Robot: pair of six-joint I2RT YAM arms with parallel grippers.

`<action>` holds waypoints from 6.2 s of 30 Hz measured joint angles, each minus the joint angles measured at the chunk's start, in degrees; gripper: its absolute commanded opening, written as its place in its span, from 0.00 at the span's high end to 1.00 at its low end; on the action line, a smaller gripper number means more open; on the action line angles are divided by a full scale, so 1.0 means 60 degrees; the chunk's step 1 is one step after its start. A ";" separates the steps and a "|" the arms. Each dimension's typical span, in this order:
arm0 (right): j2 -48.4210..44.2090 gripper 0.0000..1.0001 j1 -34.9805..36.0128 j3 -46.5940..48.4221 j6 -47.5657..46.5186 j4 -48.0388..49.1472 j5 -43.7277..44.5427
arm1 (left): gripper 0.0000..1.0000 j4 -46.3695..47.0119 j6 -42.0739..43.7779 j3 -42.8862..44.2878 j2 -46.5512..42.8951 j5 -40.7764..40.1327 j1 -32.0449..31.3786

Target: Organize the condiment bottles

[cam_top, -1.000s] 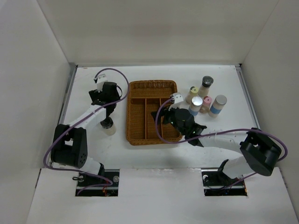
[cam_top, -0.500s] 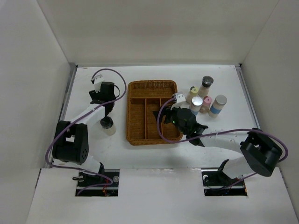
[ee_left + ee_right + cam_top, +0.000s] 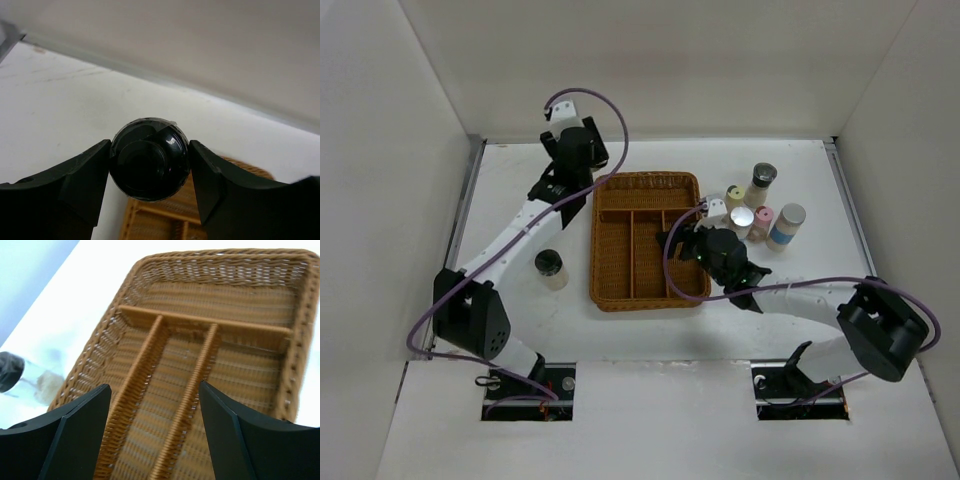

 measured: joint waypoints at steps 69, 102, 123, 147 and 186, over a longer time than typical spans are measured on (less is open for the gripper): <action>-0.1366 0.13 -0.2277 -0.1286 0.1628 0.0193 0.0379 | 0.10 -0.4189 -0.2291 -0.5136 -0.7060 -0.4889 -0.4054; -0.1202 0.13 -0.2248 -0.1282 0.1585 0.0189 0.0379 | 0.50 -0.2218 -0.2422 -0.7471 -0.5176 -0.2011 -0.0871; -0.1082 0.13 -0.2182 -0.1257 0.1545 0.0189 0.0423 | 0.55 0.0714 0.0200 -0.0965 0.0477 -0.0860 -0.1486; -0.1075 0.13 -0.2186 -0.1253 0.1468 0.0189 0.0437 | 0.13 0.1559 -0.0084 -0.0135 0.3599 -0.0583 -0.1144; 0.1694 0.06 -0.5858 0.5661 -0.0634 -0.7187 0.1118 | 0.36 0.7883 -0.1993 -1.1271 -0.5435 0.1392 -0.4889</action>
